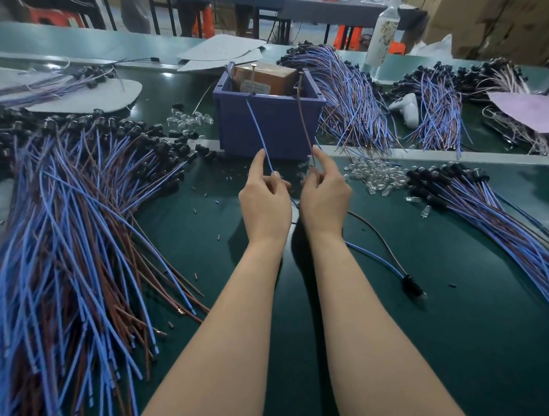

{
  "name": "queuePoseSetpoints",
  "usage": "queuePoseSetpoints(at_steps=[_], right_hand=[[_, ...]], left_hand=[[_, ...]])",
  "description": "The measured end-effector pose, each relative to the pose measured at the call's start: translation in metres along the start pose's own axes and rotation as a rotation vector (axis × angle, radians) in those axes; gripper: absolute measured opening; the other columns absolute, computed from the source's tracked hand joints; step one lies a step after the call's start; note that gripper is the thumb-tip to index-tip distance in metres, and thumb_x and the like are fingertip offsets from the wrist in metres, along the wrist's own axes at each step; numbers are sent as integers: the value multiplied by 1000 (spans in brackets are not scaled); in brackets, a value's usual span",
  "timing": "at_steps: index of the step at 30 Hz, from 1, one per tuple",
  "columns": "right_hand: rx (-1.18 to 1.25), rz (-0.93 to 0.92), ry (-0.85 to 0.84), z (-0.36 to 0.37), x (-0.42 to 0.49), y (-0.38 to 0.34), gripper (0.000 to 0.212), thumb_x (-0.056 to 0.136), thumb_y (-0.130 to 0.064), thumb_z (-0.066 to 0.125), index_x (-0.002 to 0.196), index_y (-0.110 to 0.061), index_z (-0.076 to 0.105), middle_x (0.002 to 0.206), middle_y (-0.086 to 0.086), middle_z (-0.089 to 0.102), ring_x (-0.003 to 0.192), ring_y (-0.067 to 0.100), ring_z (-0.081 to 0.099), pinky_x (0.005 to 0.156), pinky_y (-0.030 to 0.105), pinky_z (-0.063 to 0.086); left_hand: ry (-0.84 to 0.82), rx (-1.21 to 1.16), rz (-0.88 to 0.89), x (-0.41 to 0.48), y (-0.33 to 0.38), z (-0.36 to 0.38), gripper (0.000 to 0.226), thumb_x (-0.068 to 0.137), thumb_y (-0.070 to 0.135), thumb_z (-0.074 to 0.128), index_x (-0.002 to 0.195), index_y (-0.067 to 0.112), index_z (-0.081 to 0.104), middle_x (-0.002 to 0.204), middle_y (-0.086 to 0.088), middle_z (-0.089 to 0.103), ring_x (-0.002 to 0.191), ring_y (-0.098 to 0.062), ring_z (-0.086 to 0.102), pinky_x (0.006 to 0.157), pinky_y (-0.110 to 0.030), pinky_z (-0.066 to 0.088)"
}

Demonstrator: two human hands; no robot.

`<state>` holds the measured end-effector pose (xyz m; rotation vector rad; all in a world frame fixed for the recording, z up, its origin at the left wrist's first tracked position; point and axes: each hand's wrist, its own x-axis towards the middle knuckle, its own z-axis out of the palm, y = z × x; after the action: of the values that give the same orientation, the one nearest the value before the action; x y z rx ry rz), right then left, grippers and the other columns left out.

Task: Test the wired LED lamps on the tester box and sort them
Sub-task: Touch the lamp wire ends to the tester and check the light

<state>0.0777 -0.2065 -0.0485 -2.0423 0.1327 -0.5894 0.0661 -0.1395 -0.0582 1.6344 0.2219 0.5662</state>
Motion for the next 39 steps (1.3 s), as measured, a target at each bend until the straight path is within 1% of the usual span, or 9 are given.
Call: queuePoseSetpoints(at_steps=[4, 8, 11, 15, 20, 24, 28, 33, 39], right_hand=[[25, 28, 9, -1, -1, 0, 40, 95, -8, 43, 130, -19, 56, 106, 9, 70, 93, 29, 63, 81, 30, 44], [55, 58, 33, -3, -2, -1, 41, 93, -5, 42, 129, -18, 56, 99, 8, 71, 86, 24, 64, 69, 19, 38], [50, 58, 17, -3, -3, -2, 40, 93, -6, 43, 129, -19, 56, 101, 8, 71, 91, 25, 63, 76, 24, 41], [29, 67, -17, -2, -2, -3, 40, 94, -7, 44, 129, -20, 56, 106, 8, 70, 97, 27, 62, 83, 28, 43], [37, 75, -3, -1, -1, -3, 40, 93, -7, 43, 128, -21, 58, 105, 8, 70, 94, 26, 63, 79, 26, 42], [78, 91, 34, -1, -2, -4, 39, 93, -6, 43, 126, -21, 59, 101, 6, 70, 88, 26, 62, 79, 32, 46], [98, 118, 56, 0, -1, -2, 39, 93, -7, 44, 125, -22, 59, 88, 3, 67, 82, 24, 62, 71, 24, 41], [77, 113, 20, 2, -2, -5, 39, 92, -7, 44, 125, -21, 60, 103, 8, 71, 91, 28, 62, 82, 31, 45], [65, 86, 1, 0, -3, -6, 40, 91, -5, 44, 124, -20, 61, 110, 5, 69, 98, 25, 62, 87, 30, 45]], left_hand=[[-13, -7, -19, 2, 0, 0, 46, 97, 9, 45, 142, 18, 41, 69, 10, 63, 63, -7, 61, 69, -22, 53], [-6, -18, -7, 4, 1, 0, 45, 98, 9, 45, 142, 18, 41, 69, 9, 63, 62, -8, 60, 74, -29, 56], [2, -30, 3, 6, 2, 0, 45, 98, 9, 45, 142, 17, 41, 69, 7, 63, 66, -13, 62, 78, -33, 55], [-21, 1, 33, 8, 1, 1, 44, 98, 10, 46, 141, 18, 42, 71, 5, 64, 64, -8, 58, 75, -22, 50], [-28, 10, 37, 12, -1, 3, 44, 97, 10, 46, 141, 16, 42, 72, 4, 65, 60, -3, 55, 70, -14, 46], [-22, 12, 47, 13, -2, 4, 46, 98, 10, 46, 142, 16, 40, 70, 8, 63, 60, -1, 54, 67, -6, 43], [-8, 12, 53, 12, -3, 5, 46, 98, 11, 46, 143, 15, 38, 70, 8, 62, 57, 2, 53, 64, -5, 42], [-21, 31, 52, 14, -2, 4, 46, 98, 10, 46, 143, 16, 39, 70, 7, 62, 55, 0, 52, 66, -7, 42], [-36, 37, 56, 12, -1, 3, 45, 97, 11, 46, 141, 18, 41, 71, 6, 63, 53, 4, 51, 68, -12, 42]])
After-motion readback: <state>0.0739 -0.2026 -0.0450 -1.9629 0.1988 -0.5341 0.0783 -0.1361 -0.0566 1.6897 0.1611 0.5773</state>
